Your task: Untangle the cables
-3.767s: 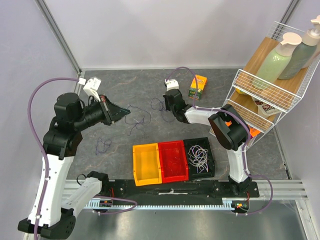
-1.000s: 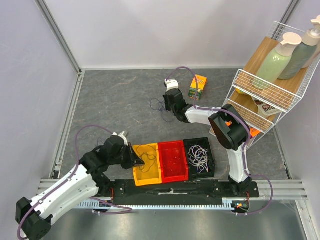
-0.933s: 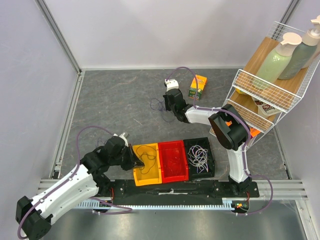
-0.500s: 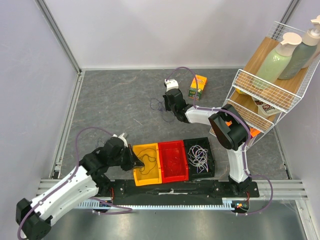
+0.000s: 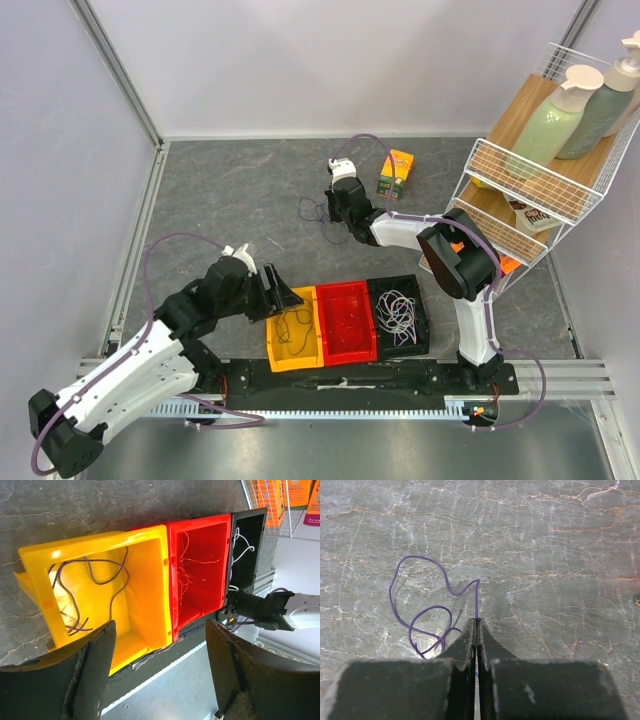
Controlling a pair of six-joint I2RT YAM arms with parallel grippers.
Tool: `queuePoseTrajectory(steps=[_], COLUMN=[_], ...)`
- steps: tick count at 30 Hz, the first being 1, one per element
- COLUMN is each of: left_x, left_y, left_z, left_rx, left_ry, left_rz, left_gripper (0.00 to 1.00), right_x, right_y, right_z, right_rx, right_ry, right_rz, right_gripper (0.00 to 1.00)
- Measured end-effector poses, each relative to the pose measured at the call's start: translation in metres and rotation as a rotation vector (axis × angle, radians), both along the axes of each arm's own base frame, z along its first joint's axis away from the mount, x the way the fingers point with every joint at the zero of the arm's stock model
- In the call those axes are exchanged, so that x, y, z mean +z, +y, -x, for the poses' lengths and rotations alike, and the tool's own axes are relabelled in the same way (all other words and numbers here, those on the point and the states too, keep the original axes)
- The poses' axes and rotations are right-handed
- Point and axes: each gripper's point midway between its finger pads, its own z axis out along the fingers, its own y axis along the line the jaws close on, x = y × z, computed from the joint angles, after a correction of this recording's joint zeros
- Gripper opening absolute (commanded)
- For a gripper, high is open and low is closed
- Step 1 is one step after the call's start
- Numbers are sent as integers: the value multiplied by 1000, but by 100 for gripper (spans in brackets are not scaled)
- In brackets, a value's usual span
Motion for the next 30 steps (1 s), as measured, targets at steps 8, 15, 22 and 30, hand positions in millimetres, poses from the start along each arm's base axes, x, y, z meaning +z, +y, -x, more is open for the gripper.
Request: queuePoseTrajectory(steps=[8,15,22,30], left_x=[7,56,51,-19], left_y=[23,22,37,85], left_z=[-1,-40,-150,-220], left_rx=[77,69,131,252], left_ry=[-33,-180,-149,35], left_rz=[-71,-172,-252,-237], left_gripper=[79,88,72,79], right_x=[5,22,50,73], right_y=[12,40,79,94], right_z=[8,40,72,83], right_rx=[67,249,445,564], right_ry=[-19,-82,-172,-241], right_rz=[-41,-107,-182,-254], right_gripper=[0,0,0,0])
